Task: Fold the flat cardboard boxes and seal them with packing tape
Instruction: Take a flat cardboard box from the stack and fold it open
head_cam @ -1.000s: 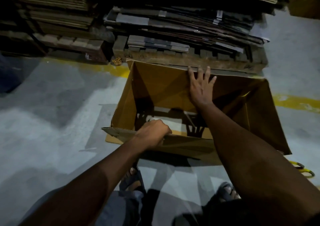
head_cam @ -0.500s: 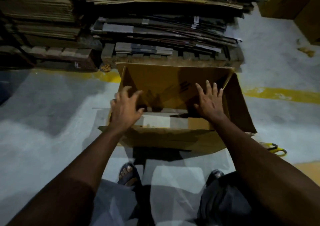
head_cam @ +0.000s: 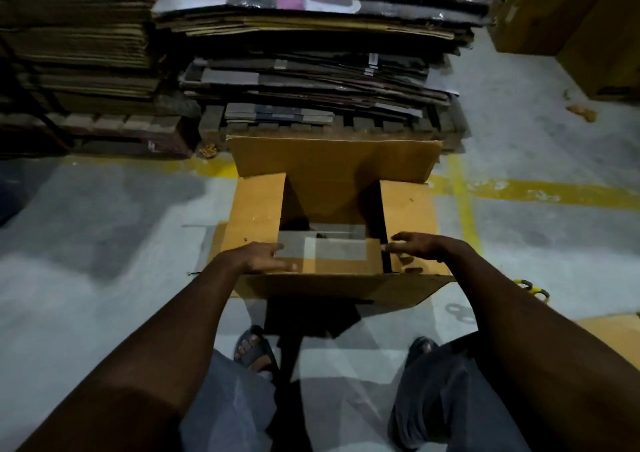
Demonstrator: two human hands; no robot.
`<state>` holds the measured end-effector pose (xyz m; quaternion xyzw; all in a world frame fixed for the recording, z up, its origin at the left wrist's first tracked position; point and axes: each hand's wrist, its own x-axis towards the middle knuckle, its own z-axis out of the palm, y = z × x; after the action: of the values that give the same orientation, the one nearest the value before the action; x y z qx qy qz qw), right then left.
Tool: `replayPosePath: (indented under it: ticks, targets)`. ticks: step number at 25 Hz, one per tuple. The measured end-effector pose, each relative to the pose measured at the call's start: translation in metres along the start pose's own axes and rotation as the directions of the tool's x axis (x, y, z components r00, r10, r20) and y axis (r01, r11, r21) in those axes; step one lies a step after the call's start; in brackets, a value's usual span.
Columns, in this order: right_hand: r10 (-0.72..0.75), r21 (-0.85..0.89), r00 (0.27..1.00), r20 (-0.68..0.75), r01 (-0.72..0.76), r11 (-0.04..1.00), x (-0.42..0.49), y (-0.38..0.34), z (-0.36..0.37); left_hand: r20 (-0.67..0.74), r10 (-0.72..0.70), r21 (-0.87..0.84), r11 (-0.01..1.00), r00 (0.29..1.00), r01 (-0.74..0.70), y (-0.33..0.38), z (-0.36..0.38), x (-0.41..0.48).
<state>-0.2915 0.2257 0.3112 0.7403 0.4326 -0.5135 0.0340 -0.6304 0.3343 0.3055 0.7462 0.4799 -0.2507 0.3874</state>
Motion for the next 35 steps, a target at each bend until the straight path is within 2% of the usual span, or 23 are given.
replayPosePath:
  ticks: [2,4,6,8,9,11,12,14,17,19,22,25,27,29,30,32,34,35]
  targets:
    - [-0.056,-0.124,0.996,0.070,0.064,0.990,0.009,-0.001,-0.002,0.134,0.042,-0.014,0.999,0.990,-0.041,0.005,-0.002,0.005]
    - [-0.125,-0.111,0.988,0.090,0.134,0.985,0.013,-0.003,-0.008,0.212,0.089,0.023,0.995,0.973,-0.096,0.008,-0.009,0.005]
    - [-0.183,-0.080,0.978,0.104,0.192,0.978,0.011,-0.006,-0.011,0.188,0.121,0.118,0.982,0.975,-0.145,0.012,-0.014,0.004]
    - [-0.218,-0.092,0.968,0.126,0.230,0.969,0.005,-0.008,-0.008,0.148,0.135,0.144,0.977,0.980,-0.156,0.017,-0.015,-0.001]
    - [-0.210,-0.102,0.969,0.133,0.225,0.969,0.003,-0.008,-0.007,0.157,0.132,0.156,0.975,0.979,-0.157,0.018,-0.012,-0.004]
    - [-0.181,-0.159,0.975,0.127,0.200,0.967,0.001,-0.005,-0.002,0.178,0.108,0.289,0.944,0.978,-0.157,0.018,-0.001,-0.010]
    - [-0.164,-0.195,0.979,0.124,0.186,0.963,0.000,-0.005,0.001,0.134,0.103,0.372,0.917,0.986,-0.146,0.015,0.004,-0.012]
    - [-0.153,-0.272,0.982,0.109,0.178,0.946,-0.006,-0.006,0.007,-0.075,0.173,0.456,0.882,0.982,-0.121,0.011,0.009,-0.013]
    - [-0.168,-0.351,0.984,0.059,0.178,0.919,-0.011,-0.008,0.008,-0.358,0.233,0.375,0.923,0.904,-0.089,0.009,0.000,-0.019]
    - [-0.199,-0.474,0.974,-0.109,0.125,0.872,-0.010,-0.007,0.007,-0.407,0.209,0.332,0.941,0.889,-0.070,0.007,-0.004,-0.020]
    - [-0.275,-0.590,0.883,-0.380,-0.003,0.807,-0.005,0.003,0.009,-0.435,0.222,0.387,0.921,0.873,-0.042,0.007,-0.002,-0.014]
    - [-0.285,-0.586,0.834,-0.473,-0.056,0.809,0.012,0.004,0.012,-0.518,0.194,0.506,0.854,0.833,0.116,0.007,-0.001,0.009]
    - [-0.271,-0.581,0.819,-0.506,-0.092,0.809,0.030,-0.002,0.015,-0.550,0.112,0.479,0.854,0.828,0.203,0.008,-0.001,0.030]
    - [-0.258,-0.598,0.836,-0.483,-0.100,0.795,0.049,-0.004,0.024,-0.525,0.042,0.426,0.878,0.850,0.219,0.007,0.004,0.051]
    - [-0.236,-0.589,0.856,-0.460,-0.095,0.802,0.059,-0.004,0.027,-0.465,0.021,0.420,0.885,0.885,0.199,0.005,0.007,0.061]
    - [-0.177,-0.571,0.896,-0.406,-0.098,0.815,0.078,-0.007,0.030,-0.246,-0.026,0.424,0.896,0.969,0.132,-0.001,0.016,0.077]
    - [-0.143,-0.554,0.911,-0.386,-0.106,0.825,0.094,-0.017,0.026,-0.100,-0.073,0.394,0.913,0.992,0.107,-0.004,0.026,0.088]
    - [-0.149,-0.533,0.907,-0.395,-0.094,0.841,0.102,-0.025,0.023,-0.095,-0.083,0.383,0.917,0.992,0.114,-0.002,0.029,0.091]
